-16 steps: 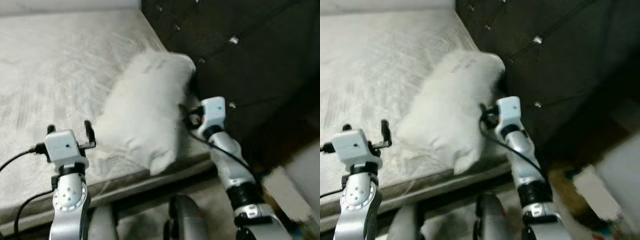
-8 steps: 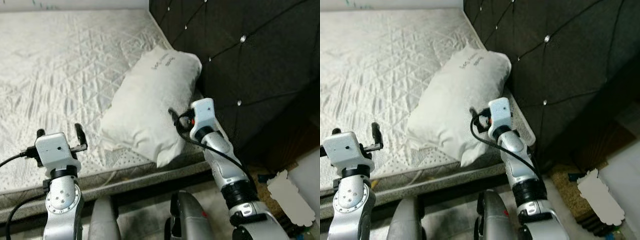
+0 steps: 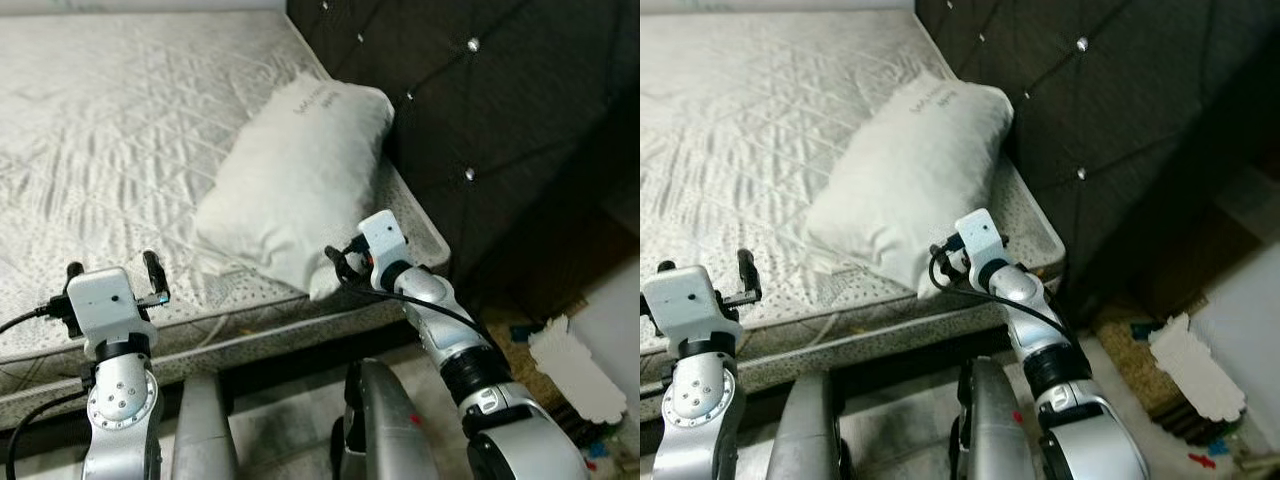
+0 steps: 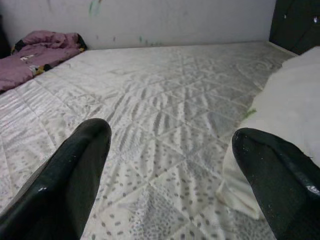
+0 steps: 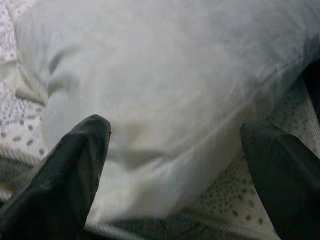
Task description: Clean up the room
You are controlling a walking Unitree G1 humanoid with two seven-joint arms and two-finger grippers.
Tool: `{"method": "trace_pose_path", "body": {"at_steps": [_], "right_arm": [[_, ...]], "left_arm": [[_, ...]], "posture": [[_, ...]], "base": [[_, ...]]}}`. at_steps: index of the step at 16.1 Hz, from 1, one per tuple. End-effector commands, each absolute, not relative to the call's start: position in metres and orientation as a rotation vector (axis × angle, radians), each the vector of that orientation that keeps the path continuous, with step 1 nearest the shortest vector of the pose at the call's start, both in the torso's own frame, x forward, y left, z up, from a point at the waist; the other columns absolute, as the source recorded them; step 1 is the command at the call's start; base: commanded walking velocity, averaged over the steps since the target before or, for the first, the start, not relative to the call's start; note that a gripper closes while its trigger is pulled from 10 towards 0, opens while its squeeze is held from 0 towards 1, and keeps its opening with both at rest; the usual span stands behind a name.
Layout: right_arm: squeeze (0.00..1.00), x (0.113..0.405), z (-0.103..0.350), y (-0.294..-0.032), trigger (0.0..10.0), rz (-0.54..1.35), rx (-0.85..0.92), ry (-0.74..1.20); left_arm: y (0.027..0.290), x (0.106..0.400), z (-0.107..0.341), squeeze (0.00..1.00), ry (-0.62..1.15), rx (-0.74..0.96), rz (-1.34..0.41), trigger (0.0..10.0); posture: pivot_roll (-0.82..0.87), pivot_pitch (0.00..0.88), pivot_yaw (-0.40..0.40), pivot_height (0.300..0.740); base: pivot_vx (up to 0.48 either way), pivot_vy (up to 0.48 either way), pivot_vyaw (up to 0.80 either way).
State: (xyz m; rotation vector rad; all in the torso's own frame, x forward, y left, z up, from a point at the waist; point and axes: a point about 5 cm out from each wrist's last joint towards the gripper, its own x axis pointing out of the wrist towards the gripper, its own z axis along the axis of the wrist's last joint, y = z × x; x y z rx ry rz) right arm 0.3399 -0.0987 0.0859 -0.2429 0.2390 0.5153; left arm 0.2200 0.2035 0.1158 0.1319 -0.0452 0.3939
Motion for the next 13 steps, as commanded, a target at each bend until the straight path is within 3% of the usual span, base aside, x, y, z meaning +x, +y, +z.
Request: {"method": "trace_pose_path", "body": {"at_steps": [1,8,13], "right_arm": [[0.0,0.342,0.086,-0.1,10.0,0.534,-0.257,0.253],[0.0,0.359,0.095,-0.085,10.0,0.55,-0.265,0.303],[0.0,0.358,0.089,-0.067,10.0,0.633,-0.146,0.446]], "left_arm": [[0.205,0.22,0.117,0.0,-0.041,0.14,0.408,10.0],[0.205,0.22,0.115,0.0,-0.017,0.13,0.409,10.0],[0.206,0.203,0.115,0.0,0.013,0.111,0.422,10.0]], "posture": [[0.03,0.108,-0.07,0.557],[0.05,0.104,-0.08,0.557],[0.1,0.141,-0.097,0.557]], "base": [[0.0,0.0,0.0],[0.0,0.0,0.0],[0.0,0.0,0.0]]}}
